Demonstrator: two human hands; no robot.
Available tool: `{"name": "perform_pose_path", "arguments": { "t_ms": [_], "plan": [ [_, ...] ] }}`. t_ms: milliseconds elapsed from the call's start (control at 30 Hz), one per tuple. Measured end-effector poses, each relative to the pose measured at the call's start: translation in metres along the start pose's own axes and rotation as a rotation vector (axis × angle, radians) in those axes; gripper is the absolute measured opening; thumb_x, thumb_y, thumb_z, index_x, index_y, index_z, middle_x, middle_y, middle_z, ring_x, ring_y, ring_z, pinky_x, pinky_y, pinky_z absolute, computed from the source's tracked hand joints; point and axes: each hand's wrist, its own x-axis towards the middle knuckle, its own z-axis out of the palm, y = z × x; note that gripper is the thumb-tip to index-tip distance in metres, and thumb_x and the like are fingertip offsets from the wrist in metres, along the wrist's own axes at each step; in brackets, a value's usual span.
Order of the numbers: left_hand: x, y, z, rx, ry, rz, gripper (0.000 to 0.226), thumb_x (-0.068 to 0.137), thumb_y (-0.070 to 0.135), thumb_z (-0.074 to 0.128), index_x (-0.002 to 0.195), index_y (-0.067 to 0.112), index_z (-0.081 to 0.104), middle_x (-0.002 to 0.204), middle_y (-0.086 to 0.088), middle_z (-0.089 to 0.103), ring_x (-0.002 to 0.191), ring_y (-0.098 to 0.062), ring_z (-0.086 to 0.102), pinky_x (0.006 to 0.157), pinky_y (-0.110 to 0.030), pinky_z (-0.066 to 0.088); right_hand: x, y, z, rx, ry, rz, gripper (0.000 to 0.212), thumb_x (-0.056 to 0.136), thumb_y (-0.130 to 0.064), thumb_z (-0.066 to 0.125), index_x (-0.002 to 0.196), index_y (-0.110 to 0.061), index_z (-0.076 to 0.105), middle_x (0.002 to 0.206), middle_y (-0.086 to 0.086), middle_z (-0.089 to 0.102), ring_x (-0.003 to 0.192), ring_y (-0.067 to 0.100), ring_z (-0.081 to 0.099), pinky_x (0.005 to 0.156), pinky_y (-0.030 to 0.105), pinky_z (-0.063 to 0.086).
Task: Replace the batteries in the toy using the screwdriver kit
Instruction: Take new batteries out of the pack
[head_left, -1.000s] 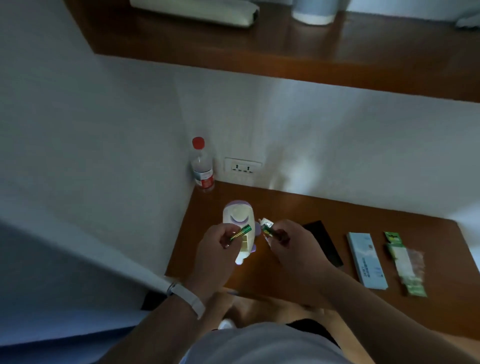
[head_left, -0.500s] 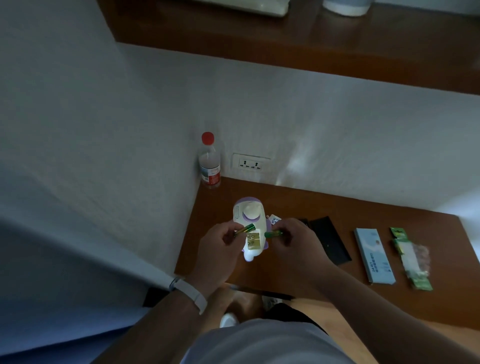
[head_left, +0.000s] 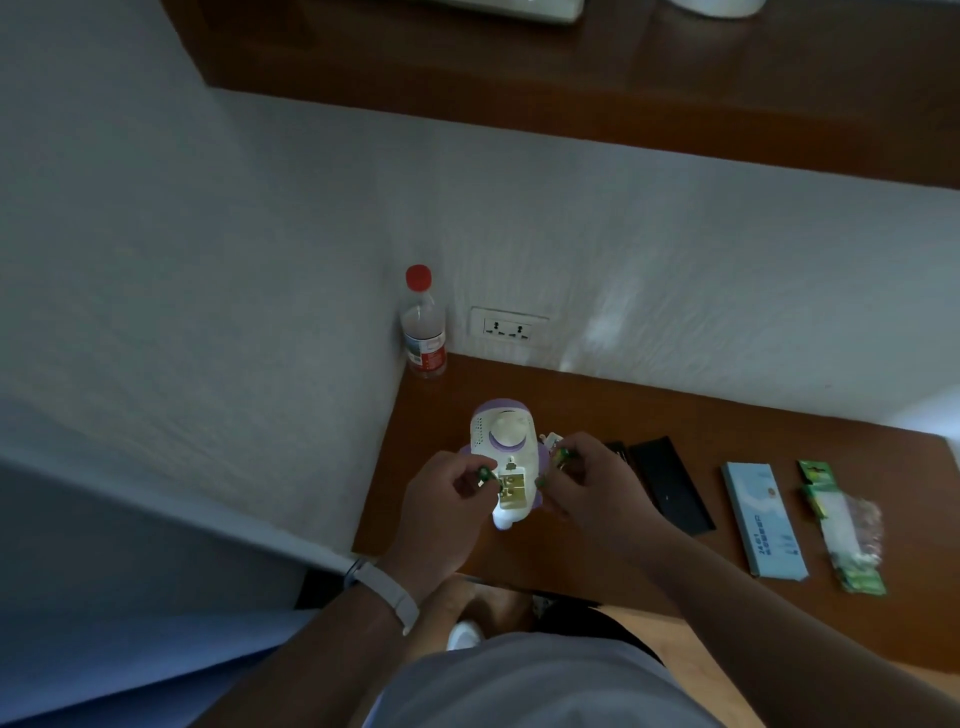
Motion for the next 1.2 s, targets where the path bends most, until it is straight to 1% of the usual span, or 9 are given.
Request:
{"name": "perform_pose_path", "arguments": {
  "t_ms": [167, 267, 433, 500, 600, 667, 800, 967, 1200],
  "plan": [
    [0.002, -0.002, 0.0, 0.005, 0.002, 0.03, 0.026, 0.091, 0.011, 0.071, 0.102, 0.033, 0.065, 0.095, 0.004, 0.061, 0.091, 0.0, 0.057, 0.073, -0.017, 0.05, 0.006, 0.01, 0.004, -0.203, -0.017, -0.046, 0.01, 0.092, -0.038, 0.062, 0.083, -0.037, 0.059, 0.075, -0.01, 0.064, 0.066, 0.002, 0.058, 0.049, 0.012, 0.041],
    [0.004, -0.004, -0.001, 0.013, 0.004, 0.05, 0.021, 0.093, 0.011, 0.07, 0.108, 0.025, 0.068, 0.097, 0.007, 0.061, 0.093, 0.0, 0.057, 0.075, -0.016, 0.051, 0.006, 0.014, 0.005, -0.264, -0.073, -0.084, 0.01, 0.093, -0.042, 0.058, 0.088, -0.034, 0.063, 0.078, -0.008, 0.064, 0.074, 0.005, 0.059, 0.056, 0.021, 0.044],
    [0.003, -0.005, 0.001, 0.013, 0.028, 0.076, 0.026, 0.093, 0.012, 0.071, 0.114, 0.025, 0.068, 0.098, 0.017, 0.061, 0.098, 0.003, 0.059, 0.077, -0.019, 0.056, 0.006, 0.017, 0.009, -0.299, -0.05, -0.081, 0.017, 0.091, -0.038, 0.064, 0.108, -0.036, 0.06, 0.081, -0.015, 0.063, 0.071, -0.001, 0.059, 0.057, 0.015, 0.044],
    [0.001, -0.005, 0.003, 0.008, 0.049, 0.082, 0.027, 0.09, 0.012, 0.074, 0.108, 0.031, 0.065, 0.094, 0.019, 0.063, 0.094, 0.005, 0.061, 0.074, -0.015, 0.054, 0.006, 0.019, 0.011, -0.285, -0.002, -0.085, 0.015, 0.089, -0.036, 0.068, 0.099, -0.038, 0.058, 0.077, -0.015, 0.06, 0.071, -0.004, 0.058, 0.053, 0.011, 0.041],
    [0.0, -0.005, 0.008, 0.024, 0.044, 0.101, 0.028, 0.088, 0.013, 0.077, 0.104, 0.031, 0.063, 0.093, 0.017, 0.064, 0.091, 0.003, 0.062, 0.071, -0.011, 0.052, 0.007, 0.021, 0.016, -0.272, 0.031, -0.117, 0.011, 0.087, -0.028, 0.069, 0.089, -0.032, 0.059, 0.077, -0.012, 0.061, 0.072, 0.001, 0.058, 0.056, 0.018, 0.047],
    [0.001, -0.006, 0.009, 0.043, 0.028, 0.106, 0.027, 0.089, 0.012, 0.076, 0.106, 0.029, 0.064, 0.095, 0.015, 0.062, 0.09, 0.0, 0.063, 0.074, -0.014, 0.054, 0.009, 0.022, 0.019, -0.276, 0.047, -0.121, 0.008, 0.087, -0.025, 0.068, 0.091, -0.026, 0.061, 0.082, -0.01, 0.06, 0.071, 0.005, 0.057, 0.061, 0.027, 0.05],
    [0.003, -0.006, 0.01, 0.079, 0.012, 0.131, 0.022, 0.09, 0.007, 0.074, 0.111, 0.013, 0.071, 0.097, 0.008, 0.062, 0.093, -0.003, 0.062, 0.076, -0.011, 0.051, 0.011, 0.025, 0.023, -0.272, 0.07, -0.153, 0.011, 0.087, -0.021, 0.068, 0.097, -0.022, 0.064, 0.089, -0.011, 0.059, 0.076, 0.003, 0.056, 0.064, 0.022, 0.05],
    [0.005, -0.002, 0.013, 0.105, 0.002, 0.181, 0.02, 0.089, 0.005, 0.074, 0.109, 0.011, 0.074, 0.095, 0.019, 0.057, 0.092, -0.002, 0.06, 0.074, -0.009, 0.048, 0.012, 0.023, 0.028, -0.275, 0.076, -0.189, 0.017, 0.084, -0.015, 0.068, 0.1, -0.02, 0.065, 0.095, -0.008, 0.057, 0.083, 0.006, 0.057, 0.071, 0.029, 0.054],
    [0.003, -0.007, 0.017, 0.146, -0.051, 0.231, 0.025, 0.091, 0.007, 0.072, 0.116, 0.012, 0.072, 0.105, 0.01, 0.06, 0.098, -0.004, 0.059, 0.086, -0.022, 0.053, 0.011, 0.021, 0.03, -0.292, 0.049, -0.258, 0.018, 0.086, -0.013, 0.067, 0.103, -0.017, 0.066, 0.093, -0.006, 0.056, 0.077, 0.003, 0.053, 0.066, 0.021, 0.047]
  ]
}}
